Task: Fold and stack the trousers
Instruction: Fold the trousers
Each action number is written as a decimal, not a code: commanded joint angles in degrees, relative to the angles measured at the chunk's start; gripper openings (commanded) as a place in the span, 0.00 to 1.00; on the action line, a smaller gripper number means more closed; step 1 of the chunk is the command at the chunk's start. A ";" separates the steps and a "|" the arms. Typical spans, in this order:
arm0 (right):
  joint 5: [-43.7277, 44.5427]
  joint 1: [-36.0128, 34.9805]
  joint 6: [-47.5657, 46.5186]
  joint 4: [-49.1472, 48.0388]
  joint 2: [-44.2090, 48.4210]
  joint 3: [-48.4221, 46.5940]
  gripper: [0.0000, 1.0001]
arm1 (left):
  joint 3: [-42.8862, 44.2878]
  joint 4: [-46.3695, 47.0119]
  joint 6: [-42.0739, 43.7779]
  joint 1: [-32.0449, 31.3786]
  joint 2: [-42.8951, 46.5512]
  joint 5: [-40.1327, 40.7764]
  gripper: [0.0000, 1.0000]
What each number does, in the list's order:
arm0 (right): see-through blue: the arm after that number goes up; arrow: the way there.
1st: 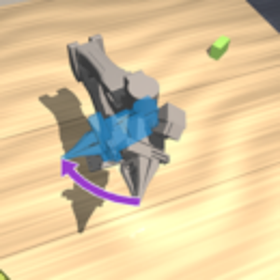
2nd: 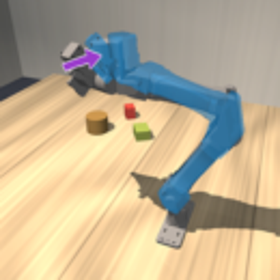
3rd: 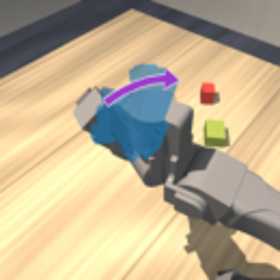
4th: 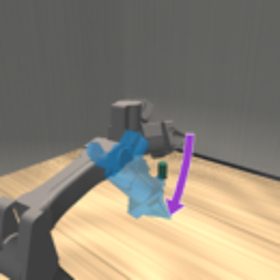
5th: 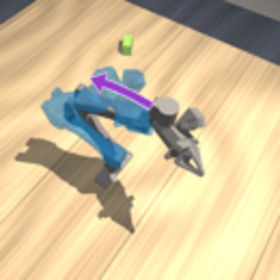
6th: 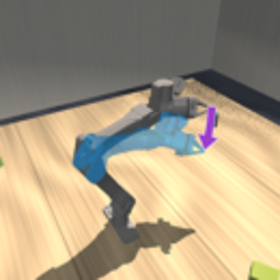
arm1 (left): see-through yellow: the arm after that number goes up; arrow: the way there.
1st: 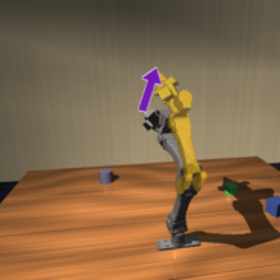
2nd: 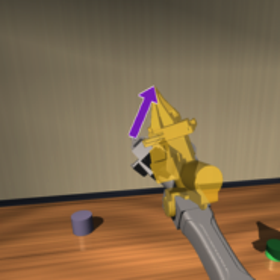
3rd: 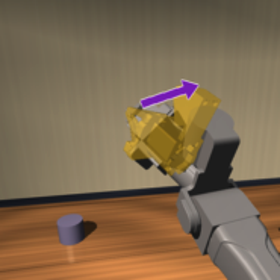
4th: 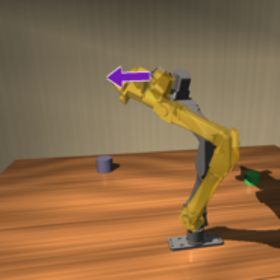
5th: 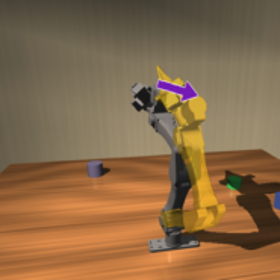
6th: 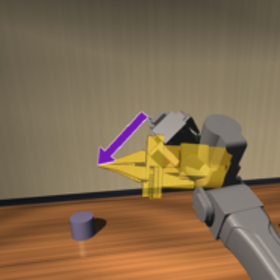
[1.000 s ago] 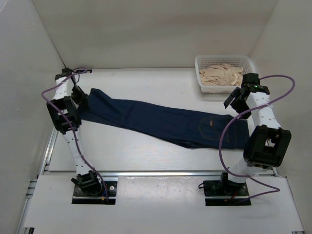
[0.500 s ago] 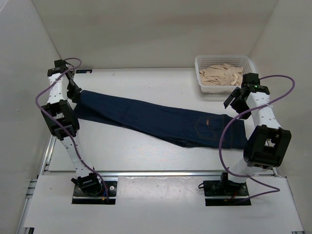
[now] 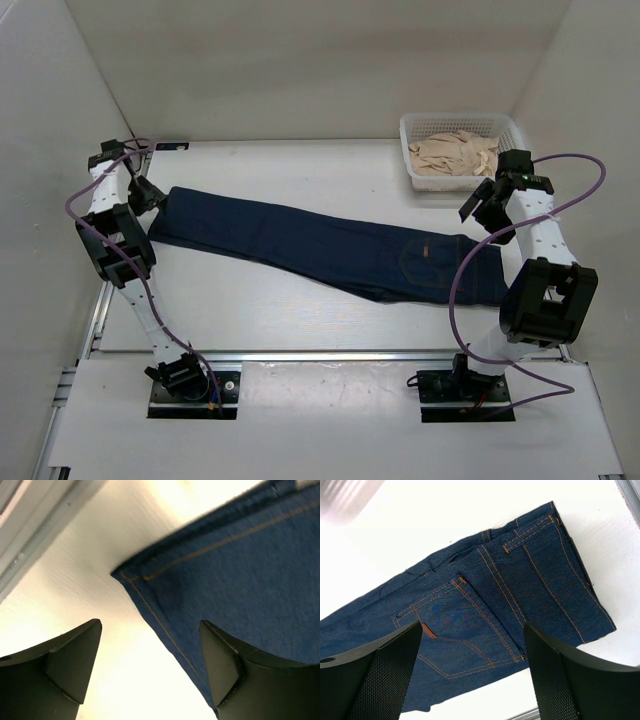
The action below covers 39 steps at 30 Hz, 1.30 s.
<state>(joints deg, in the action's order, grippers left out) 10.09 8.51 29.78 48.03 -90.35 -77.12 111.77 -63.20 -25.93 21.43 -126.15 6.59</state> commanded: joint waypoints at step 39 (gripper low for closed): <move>-4.02 -0.16 -0.60 3.65 12.72 -0.66 0.86 | 5.40 2.29 -0.16 -39.16 23.31 4.04 0.10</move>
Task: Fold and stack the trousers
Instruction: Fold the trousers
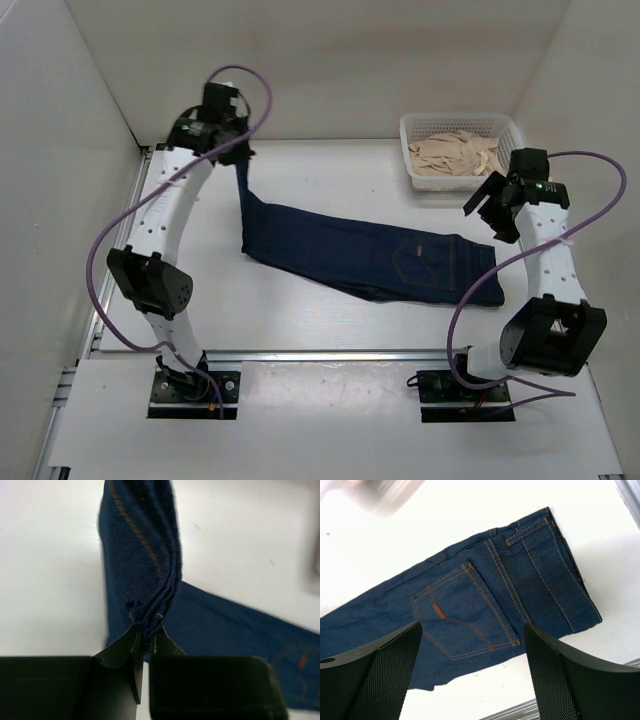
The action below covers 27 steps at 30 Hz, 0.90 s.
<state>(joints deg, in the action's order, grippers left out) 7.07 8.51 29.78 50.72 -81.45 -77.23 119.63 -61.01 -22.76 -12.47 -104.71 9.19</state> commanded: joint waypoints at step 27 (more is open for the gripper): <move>-6.63 -0.16 -3.32 1.40 11.92 8.33 0.86 | 4.27 -7.97 -4.92 -35.51 -18.15 3.11 0.35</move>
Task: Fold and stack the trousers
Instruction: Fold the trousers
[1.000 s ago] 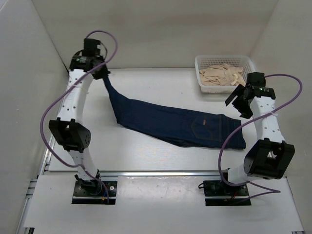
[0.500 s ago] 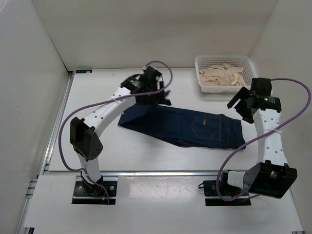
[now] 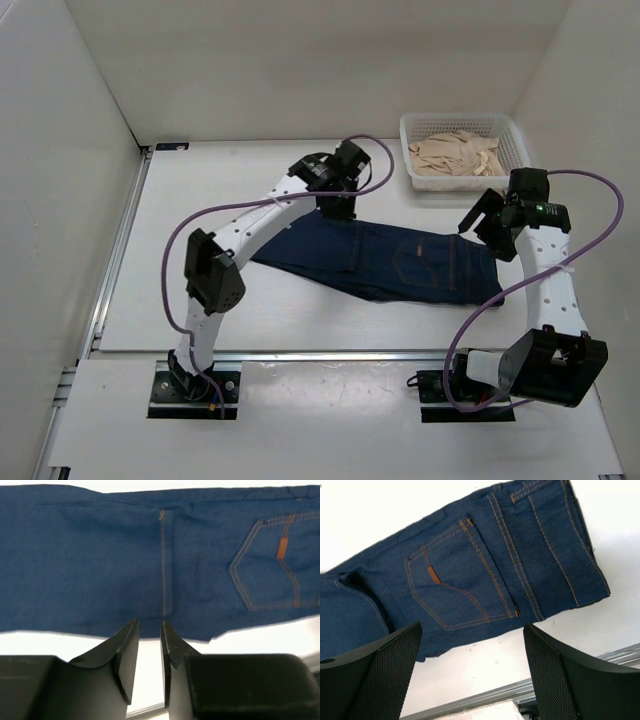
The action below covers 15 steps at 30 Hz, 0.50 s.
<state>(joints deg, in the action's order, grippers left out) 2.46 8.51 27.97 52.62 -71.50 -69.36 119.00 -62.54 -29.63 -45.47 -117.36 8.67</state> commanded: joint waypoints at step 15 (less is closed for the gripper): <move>-7.12 -1.22 -3.09 0.03 5.67 6.69 0.86 | -24.34 6.03 7.56 28.33 5.58 -10.25 0.82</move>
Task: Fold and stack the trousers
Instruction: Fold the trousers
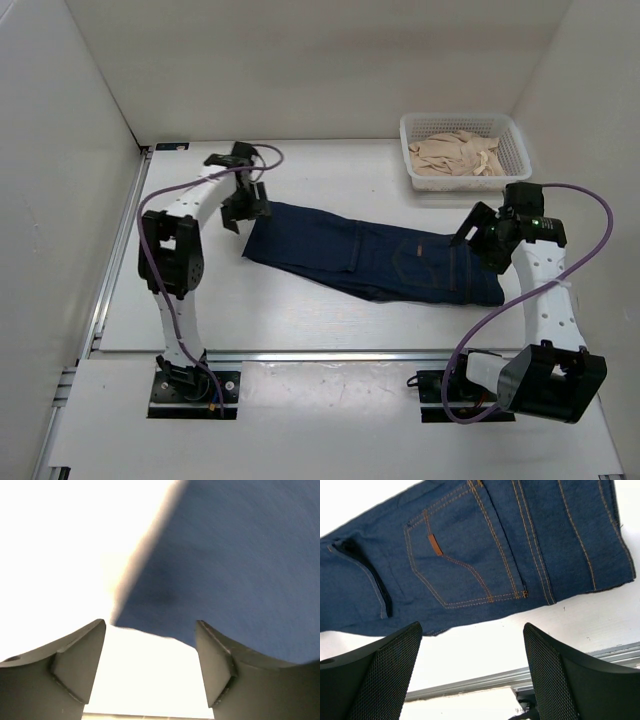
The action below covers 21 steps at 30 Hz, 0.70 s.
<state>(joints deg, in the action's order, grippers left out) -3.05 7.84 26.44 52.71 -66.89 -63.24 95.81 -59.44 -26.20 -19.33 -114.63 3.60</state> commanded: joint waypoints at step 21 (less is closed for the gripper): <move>-1.61 -0.54 -1.04 -0.06 2.11 -0.57 0.86 | -6.16 5.48 10.38 9.58 -6.76 -16.43 0.44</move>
<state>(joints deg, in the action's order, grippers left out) -3.66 7.49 26.33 52.71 -66.39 -62.72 90.83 -54.89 -16.99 -9.76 -121.64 -10.33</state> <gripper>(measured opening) 0.864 0.475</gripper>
